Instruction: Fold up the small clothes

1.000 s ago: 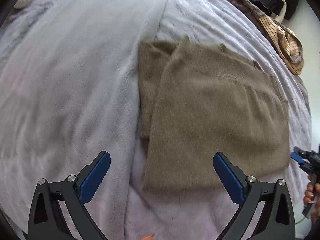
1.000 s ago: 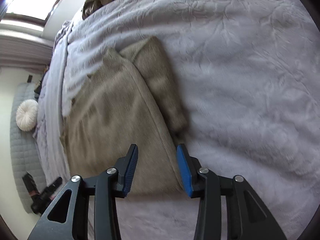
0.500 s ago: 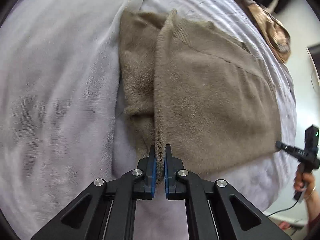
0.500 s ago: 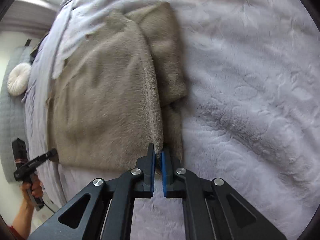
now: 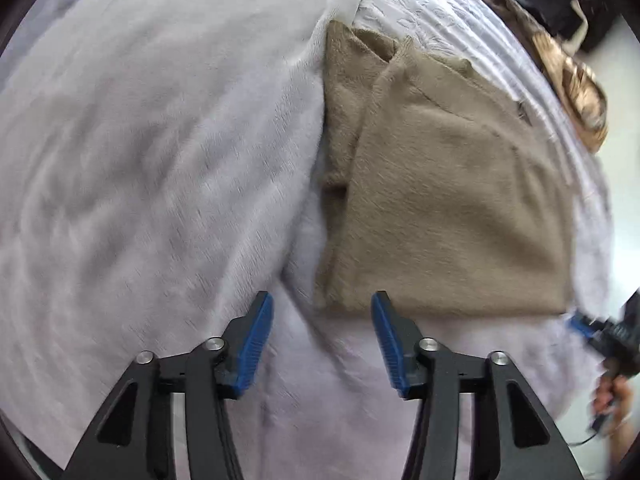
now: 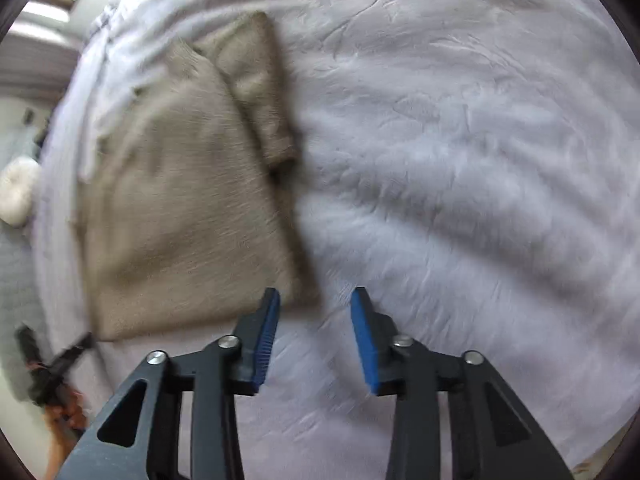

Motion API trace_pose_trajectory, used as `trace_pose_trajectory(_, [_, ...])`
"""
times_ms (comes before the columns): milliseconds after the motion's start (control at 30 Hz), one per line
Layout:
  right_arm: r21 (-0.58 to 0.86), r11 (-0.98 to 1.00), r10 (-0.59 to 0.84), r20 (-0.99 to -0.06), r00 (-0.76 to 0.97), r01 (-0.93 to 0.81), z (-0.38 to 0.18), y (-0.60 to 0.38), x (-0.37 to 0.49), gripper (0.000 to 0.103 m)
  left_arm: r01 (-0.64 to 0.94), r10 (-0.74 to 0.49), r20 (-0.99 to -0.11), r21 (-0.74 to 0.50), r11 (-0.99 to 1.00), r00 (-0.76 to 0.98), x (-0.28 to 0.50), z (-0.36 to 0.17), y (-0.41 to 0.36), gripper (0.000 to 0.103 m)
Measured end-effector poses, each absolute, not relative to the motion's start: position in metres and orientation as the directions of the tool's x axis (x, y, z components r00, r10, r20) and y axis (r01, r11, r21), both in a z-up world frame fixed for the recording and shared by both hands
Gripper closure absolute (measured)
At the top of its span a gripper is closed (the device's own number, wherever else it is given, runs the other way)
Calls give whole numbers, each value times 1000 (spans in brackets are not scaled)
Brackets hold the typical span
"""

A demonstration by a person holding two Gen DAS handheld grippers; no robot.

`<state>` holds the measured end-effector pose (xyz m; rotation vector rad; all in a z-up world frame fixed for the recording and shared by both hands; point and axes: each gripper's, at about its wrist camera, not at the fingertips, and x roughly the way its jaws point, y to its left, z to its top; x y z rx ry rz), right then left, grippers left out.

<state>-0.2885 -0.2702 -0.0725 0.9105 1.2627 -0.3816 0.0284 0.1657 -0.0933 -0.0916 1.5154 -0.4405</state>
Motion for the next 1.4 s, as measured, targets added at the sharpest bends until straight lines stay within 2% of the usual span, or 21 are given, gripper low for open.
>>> trace_pose_trajectory(33, [446, 569, 274, -895, 352, 691, -71, -263, -295, 55, 192, -373, -928, -368, 910, -15, 26, -95, 167, 25])
trace_pose_trajectory(133, [582, 449, 398, -809, 432, 678, -84, -241, -300, 53, 114, -457, -887, -461, 880, -62, 24, -110, 159, 25])
trace_pose_trajectory(267, [681, 269, 461, -712, 529, 681, -120, -214, -288, 53, -44, -533, -843, -531, 846, -76, 28, -133, 147, 25])
trace_pose_trajectory(300, [698, 232, 463, -692, 554, 678, -128, -209, -283, 53, -89, -552, -832, -546, 833, -58, 28, -137, 149, 32])
trace_pose_trajectory(333, [703, 198, 456, -683, 571, 683, -135, -205, -278, 53, -132, -571, -821, -563, 816, -30, 29, -140, 153, 59])
trace_pose_trajectory(367, [705, 174, 447, -678, 583, 687, -139, -204, -274, 54, -162, -586, -810, -577, 801, -12, 32, -143, 155, 80])
trace_pose_trajectory(400, [711, 138, 432, -670, 604, 690, -143, -204, -271, 77, -179, -608, -794, -597, 782, -5, 32, -143, 159, 95])
trace_pose_trajectory(433, [710, 108, 414, -668, 618, 696, -144, -204, -269, 95, -177, -615, -789, -607, 774, 17, 32, -137, 161, 95])
trace_pose_trajectory(500, [728, 100, 406, -652, 640, 678, -134, -206, -262, 95, -68, -599, -798, -602, 796, 64, 29, -114, 155, 95])
trace_pose_trajectory(600, [727, 250, 406, -678, 613, 639, -109, -205, -256, 96, 67, -560, -822, -556, 828, 99, 20, -94, 149, 95])
trace_pose_trajectory(733, [638, 338, 413, -761, 500, 692, -125, -201, -254, 96, 19, -515, -857, -514, 857, 30, 19, -131, 163, 94])
trace_pose_trajectory(800, [619, 332, 416, -773, 478, 712, -138, -198, -251, 95, -11, -512, -859, -512, 859, 14, 17, -138, 171, 93])
trace_pose_trajectory(900, [614, 307, 415, -774, 478, 727, -137, -199, -254, 95, 15, -482, -876, -481, 876, 30, 16, -129, 177, 93])
trace_pose_trajectory(1033, [554, 410, 407, -822, 398, 724, -122, -190, -249, 92, 62, -375, -926, -373, 926, 32, 9, -118, 194, 93])
trace_pose_trajectory(1233, [476, 525, 382, -873, 304, 705, -98, -170, -251, 92, 86, -340, -940, -336, 938, 41, 3, -100, 200, 93])
trace_pose_trajectory(1400, [465, 560, 387, -879, 279, 686, -82, -149, -245, 92, 149, -289, -955, -277, 949, 67, -6, -85, 182, 93])
